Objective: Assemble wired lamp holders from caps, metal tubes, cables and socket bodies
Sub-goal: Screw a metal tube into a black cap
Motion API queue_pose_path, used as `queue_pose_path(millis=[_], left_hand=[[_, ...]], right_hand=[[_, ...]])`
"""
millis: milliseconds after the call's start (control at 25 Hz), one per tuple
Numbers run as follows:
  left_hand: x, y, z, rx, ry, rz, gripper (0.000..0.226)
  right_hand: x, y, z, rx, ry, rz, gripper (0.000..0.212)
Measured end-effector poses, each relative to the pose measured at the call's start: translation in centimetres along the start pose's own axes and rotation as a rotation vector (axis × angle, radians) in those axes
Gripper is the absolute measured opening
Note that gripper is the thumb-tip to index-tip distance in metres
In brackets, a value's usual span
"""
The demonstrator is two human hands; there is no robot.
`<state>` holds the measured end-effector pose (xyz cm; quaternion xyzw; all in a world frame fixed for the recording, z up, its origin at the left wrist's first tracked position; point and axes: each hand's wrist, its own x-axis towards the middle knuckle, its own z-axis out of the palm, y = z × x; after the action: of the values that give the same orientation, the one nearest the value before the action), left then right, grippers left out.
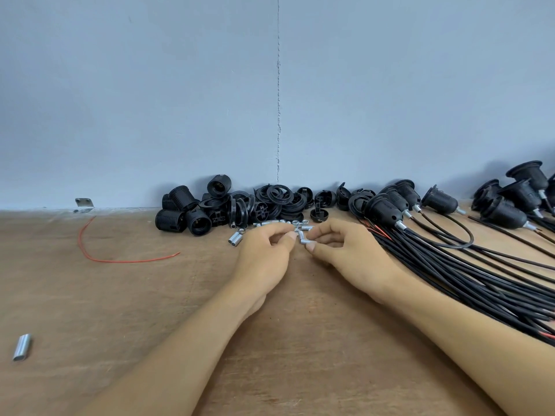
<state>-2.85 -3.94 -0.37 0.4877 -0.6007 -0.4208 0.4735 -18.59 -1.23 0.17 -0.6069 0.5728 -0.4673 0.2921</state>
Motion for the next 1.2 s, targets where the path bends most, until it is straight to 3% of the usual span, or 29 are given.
queue_pose_path(millis=[160,800,1200], left_hand=[[0.2,-0.2,-0.2,-0.100,-0.081,-0.072,0.016],[0.3,-0.3,-1.0,-0.299,-0.156,-0.103,0.009],[-0.1,-0.3,-1.0,-0.329,-0.177,-0.035,0.021]], right_hand=[[-0.8,-0.2,0.1,0.252,-0.078,0.024,0.009],[-0.5,0.1,-0.3,0.181,0.016,-0.084,0.004],[-0.4,-0.3,-0.1,0.342,0.000,0.022,0.020]])
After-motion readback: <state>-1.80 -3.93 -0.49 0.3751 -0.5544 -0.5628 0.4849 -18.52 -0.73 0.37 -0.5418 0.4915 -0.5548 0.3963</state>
